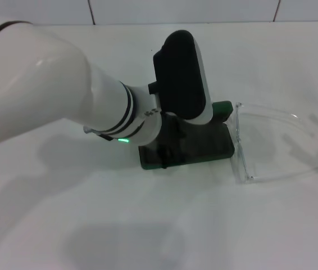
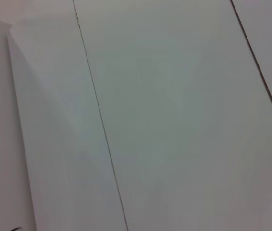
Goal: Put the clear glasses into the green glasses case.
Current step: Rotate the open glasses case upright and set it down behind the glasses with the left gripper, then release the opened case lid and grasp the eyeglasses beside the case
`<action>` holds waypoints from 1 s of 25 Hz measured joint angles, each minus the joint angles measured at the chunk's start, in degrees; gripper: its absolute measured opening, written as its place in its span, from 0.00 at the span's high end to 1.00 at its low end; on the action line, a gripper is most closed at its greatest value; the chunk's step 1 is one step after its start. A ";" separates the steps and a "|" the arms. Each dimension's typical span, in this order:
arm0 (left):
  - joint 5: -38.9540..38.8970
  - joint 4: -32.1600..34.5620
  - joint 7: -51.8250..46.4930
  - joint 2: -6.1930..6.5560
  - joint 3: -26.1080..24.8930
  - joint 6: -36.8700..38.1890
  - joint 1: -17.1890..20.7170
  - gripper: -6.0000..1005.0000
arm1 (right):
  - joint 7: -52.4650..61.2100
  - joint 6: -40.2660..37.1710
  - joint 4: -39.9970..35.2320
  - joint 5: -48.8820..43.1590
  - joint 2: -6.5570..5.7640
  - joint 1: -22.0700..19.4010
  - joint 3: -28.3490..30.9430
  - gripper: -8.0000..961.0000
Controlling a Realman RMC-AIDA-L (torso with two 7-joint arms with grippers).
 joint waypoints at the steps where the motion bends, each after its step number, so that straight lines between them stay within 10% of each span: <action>1: 0.00 0.00 0.00 0.00 0.14 0.05 0.02 0.59 | 0.00 0.01 0.00 0.00 -0.01 0.07 0.00 0.08; 25: 6.39 8.36 -3.50 0.18 -0.46 10.62 2.84 0.59 | 0.00 0.03 0.00 0.02 -0.02 -0.19 0.00 0.08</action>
